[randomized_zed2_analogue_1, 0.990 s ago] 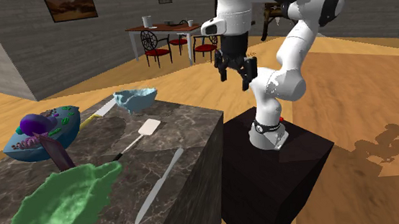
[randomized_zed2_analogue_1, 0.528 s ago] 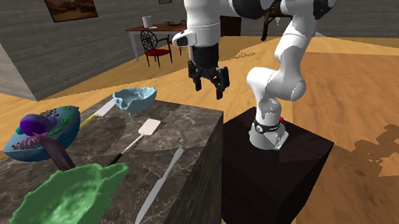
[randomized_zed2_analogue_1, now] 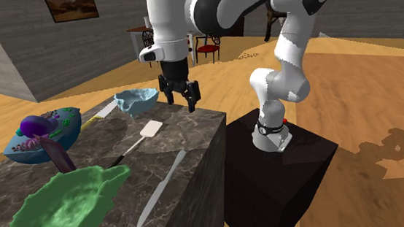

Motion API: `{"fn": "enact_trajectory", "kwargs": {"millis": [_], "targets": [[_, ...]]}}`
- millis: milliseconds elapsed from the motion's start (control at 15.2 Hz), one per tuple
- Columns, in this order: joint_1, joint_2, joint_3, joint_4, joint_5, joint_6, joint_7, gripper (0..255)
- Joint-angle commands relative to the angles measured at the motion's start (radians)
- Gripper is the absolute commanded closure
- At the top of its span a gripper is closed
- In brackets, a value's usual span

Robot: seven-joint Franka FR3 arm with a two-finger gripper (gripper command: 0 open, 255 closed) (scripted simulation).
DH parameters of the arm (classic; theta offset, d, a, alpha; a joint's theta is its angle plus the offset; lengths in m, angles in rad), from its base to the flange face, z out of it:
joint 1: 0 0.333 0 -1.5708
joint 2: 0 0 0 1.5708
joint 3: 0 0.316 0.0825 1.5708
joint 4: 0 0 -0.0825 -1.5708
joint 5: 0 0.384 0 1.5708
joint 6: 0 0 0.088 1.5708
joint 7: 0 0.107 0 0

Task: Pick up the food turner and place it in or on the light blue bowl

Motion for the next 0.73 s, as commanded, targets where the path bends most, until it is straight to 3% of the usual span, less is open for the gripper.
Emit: {"fn": "enact_trajectory", "kwargs": {"millis": [0, 660], "targets": [[0.006, 0.078, -0.021, 0.047, 0.012, 0.042, -0.056, 0], [0.0, 0.456, -0.075, 0.375, 0.132, 0.126, -0.334, 0]]}}
